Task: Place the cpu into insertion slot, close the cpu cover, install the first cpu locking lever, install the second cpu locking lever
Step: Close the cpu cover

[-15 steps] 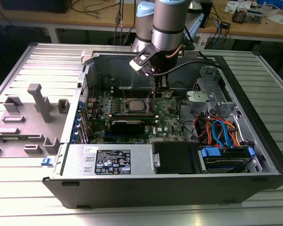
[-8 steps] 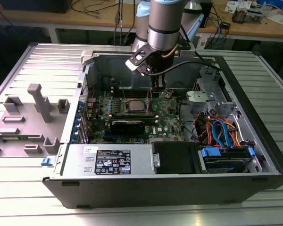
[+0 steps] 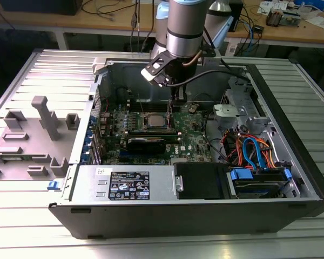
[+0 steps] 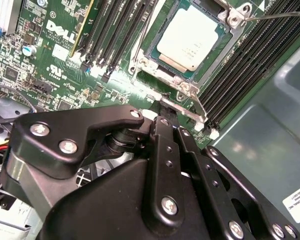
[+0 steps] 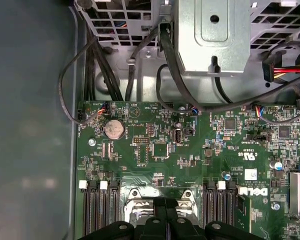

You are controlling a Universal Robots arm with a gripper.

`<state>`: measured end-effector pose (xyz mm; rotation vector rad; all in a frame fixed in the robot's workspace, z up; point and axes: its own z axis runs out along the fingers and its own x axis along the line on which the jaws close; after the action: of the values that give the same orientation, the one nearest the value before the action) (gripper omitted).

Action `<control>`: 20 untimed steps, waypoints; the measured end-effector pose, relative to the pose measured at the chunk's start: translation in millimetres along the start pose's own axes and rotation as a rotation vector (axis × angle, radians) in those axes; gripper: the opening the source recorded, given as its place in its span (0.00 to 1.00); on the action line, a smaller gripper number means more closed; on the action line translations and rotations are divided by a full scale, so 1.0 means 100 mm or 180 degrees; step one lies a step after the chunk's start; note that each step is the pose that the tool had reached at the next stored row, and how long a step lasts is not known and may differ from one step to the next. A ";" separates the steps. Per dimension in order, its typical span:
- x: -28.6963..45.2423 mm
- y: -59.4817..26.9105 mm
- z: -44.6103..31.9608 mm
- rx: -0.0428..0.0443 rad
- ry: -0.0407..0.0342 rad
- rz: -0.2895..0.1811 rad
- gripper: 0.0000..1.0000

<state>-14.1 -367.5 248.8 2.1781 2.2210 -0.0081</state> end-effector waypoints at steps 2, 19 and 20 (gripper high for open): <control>0.000 -0.011 0.001 0.0000 0.0000 0.0000 0.11; -0.010 -0.452 0.110 -0.0002 0.0003 0.0000 0.11; -0.010 -0.455 0.110 -0.0001 0.0003 0.0000 0.11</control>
<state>-59.3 -369.7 237.0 2.1783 2.2213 -0.0068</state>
